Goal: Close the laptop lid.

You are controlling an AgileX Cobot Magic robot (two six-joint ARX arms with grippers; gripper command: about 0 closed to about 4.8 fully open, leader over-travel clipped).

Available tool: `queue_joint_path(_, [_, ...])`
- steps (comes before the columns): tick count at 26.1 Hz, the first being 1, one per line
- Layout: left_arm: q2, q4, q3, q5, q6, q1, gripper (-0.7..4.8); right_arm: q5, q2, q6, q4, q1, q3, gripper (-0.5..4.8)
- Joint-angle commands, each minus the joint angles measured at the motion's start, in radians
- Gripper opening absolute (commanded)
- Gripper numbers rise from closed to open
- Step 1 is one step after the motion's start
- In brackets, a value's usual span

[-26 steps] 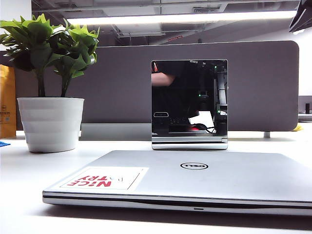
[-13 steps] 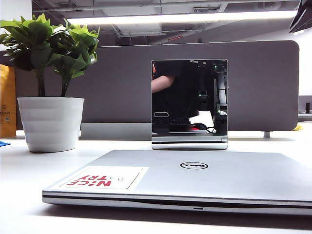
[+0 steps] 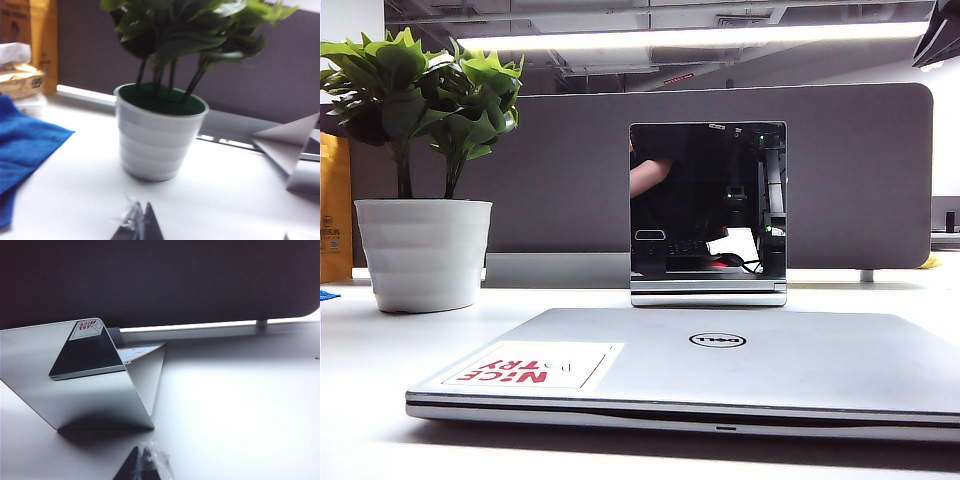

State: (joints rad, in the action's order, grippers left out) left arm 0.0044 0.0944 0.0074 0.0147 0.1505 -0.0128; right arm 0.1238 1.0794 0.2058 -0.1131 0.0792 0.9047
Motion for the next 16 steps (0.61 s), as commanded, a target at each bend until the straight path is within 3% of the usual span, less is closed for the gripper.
queue_joint_path(1, [0.000,-0.012,0.001,0.005,-0.018,0.005,-0.05,-0.002,-0.002,0.003,0.012,0.000,0.004,-0.01])
queue_joint_path(16, [0.000,-0.034,0.001,0.007,-0.039,0.008,-0.05,-0.002,-0.002,0.003,0.013,0.000,0.004,-0.01])
